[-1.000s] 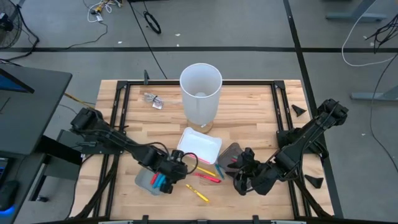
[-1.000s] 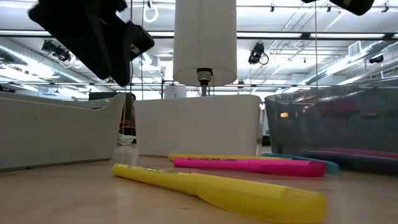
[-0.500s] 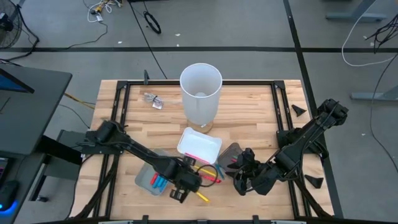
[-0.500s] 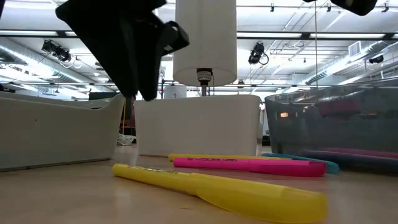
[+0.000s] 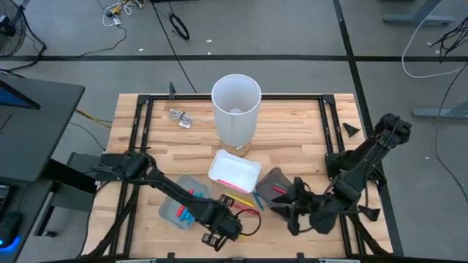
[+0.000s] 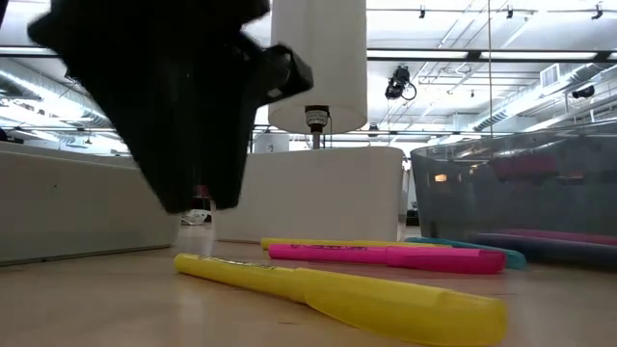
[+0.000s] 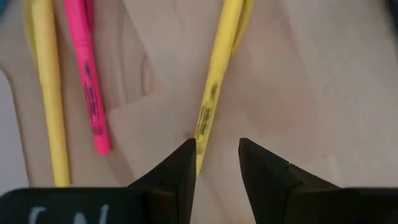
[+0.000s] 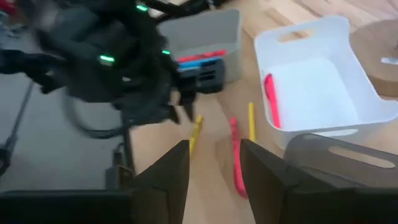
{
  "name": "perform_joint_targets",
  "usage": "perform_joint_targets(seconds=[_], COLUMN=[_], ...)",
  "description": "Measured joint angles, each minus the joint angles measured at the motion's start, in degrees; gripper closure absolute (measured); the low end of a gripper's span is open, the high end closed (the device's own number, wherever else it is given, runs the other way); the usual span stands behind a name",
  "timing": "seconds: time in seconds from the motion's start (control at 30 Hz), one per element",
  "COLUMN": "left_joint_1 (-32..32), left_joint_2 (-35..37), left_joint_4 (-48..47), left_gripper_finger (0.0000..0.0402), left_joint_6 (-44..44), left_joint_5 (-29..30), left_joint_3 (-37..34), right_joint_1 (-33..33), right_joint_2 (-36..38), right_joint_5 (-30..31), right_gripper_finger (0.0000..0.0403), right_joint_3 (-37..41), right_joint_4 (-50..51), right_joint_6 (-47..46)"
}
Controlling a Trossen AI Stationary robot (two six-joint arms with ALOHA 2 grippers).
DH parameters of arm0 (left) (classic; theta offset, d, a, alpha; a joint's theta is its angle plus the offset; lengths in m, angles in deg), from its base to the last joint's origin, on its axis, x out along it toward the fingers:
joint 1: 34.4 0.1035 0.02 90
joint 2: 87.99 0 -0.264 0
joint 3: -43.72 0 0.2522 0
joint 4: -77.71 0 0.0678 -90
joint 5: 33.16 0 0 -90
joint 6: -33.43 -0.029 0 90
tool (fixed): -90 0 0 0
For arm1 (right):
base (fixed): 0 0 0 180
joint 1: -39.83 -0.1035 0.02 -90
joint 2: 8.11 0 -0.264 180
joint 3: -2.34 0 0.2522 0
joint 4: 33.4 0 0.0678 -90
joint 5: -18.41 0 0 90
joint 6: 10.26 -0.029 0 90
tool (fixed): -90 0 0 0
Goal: Pick & Place Markers
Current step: Put the bottom yellow marker pen in the white bin
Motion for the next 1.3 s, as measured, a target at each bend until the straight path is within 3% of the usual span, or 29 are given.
perform_joint_targets(seconds=[0.33,0.7,0.8,1.07,1.3], left_joint_1=[1.57,2.23,2.46,2.39,2.03], left_joint_2=[-3.09,-4.39,-4.42,-4.44,-4.2], left_joint_4=[-0.36,-0.29,-0.25,-0.22,-0.8], left_gripper_finger=[0.0275,0.0277,0.0293,0.0382,0.0376], left_joint_6=[-0.12,0.06,0.44,1.72,4.62], left_joint_5=[0.23,-0.49,-1.9,-2.59,-1.74], left_joint_3=[0.01,0.03,0.03,0.03,0.02], right_joint_1=[-5.6,-6.56,-6.56,-6.54,-6.54], right_joint_2=[0.63,0.63,0.63,0.63,0.61], right_joint_5=[2.19,2.24,2.3,2.37,2.63], right_gripper_finger=[0.0262,0.0262,0.0262,0.0262,0.0262], right_joint_3=[-0.07,-0.07,-0.07,-0.07,-0.07], right_joint_4=[-4.94,-5.04,-5.04,-5.37,-5.32], right_joint_6=[2.31,2.7,2.93,3.08,3.84])
